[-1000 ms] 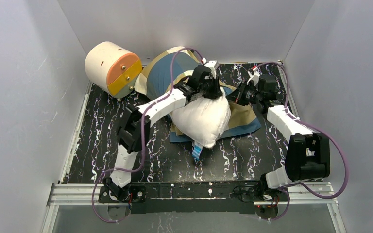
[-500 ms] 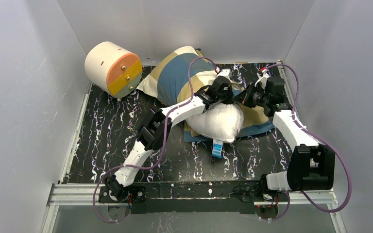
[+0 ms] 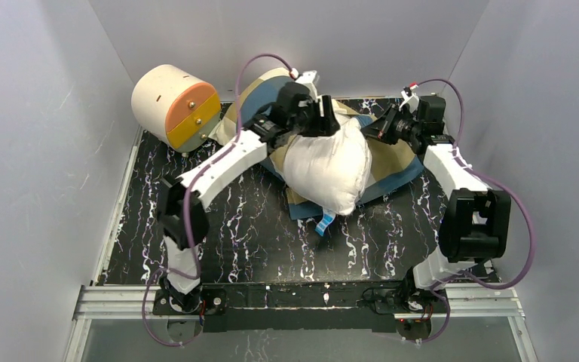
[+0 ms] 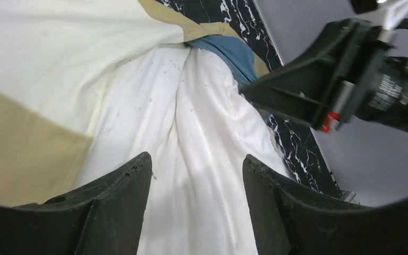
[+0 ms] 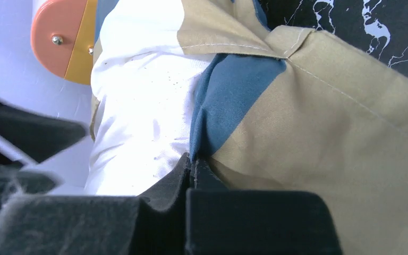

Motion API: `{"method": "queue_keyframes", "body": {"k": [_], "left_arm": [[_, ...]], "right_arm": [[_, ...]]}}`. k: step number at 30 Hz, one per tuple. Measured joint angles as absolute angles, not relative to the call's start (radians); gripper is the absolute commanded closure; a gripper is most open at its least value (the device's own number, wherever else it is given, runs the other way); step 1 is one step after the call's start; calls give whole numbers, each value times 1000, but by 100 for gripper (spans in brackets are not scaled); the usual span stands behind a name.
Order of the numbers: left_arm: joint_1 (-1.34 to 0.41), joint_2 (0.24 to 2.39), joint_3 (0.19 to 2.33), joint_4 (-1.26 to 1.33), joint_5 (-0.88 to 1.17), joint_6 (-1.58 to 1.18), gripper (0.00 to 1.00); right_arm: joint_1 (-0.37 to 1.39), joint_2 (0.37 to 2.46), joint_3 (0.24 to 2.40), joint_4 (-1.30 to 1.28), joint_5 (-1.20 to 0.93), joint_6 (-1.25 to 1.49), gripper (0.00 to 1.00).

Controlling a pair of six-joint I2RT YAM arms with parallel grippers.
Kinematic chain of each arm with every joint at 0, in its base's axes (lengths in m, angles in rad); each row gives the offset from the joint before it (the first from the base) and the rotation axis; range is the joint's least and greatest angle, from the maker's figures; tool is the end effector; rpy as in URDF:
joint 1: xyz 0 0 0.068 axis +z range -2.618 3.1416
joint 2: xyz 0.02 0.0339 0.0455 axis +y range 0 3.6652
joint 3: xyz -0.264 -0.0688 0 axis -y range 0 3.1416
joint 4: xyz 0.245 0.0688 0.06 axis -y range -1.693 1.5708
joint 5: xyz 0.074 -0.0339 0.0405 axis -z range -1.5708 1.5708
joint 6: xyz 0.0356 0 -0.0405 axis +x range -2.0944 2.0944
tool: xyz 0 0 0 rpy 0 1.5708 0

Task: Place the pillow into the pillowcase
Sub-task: Stuff the pillow into the pillowcase.

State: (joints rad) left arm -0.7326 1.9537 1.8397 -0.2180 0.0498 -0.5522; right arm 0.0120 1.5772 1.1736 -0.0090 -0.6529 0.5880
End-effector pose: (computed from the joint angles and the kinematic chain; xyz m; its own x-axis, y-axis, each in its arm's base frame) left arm 0.3500 -0.3173 0.3544 -0.5750 -0.1874 -0.7964 0.4714 0.7197 -0.5097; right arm 0.3640 0.0260 0.2954 -0.6476 0.4329 -0.6271 -0.2485 0.6580 0.7108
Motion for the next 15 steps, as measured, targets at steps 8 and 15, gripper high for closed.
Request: {"method": "queue_keyframes", "body": {"k": [8, 15], "left_arm": [[-752, 1747, 1722, -346, 112, -284, 25], [-905, 1874, 1750, -424, 8, -21, 19]], "right_arm": [[-27, 1697, 1324, -98, -683, 558, 91], [-37, 1851, 1649, -276, -669, 482, 54]]}}
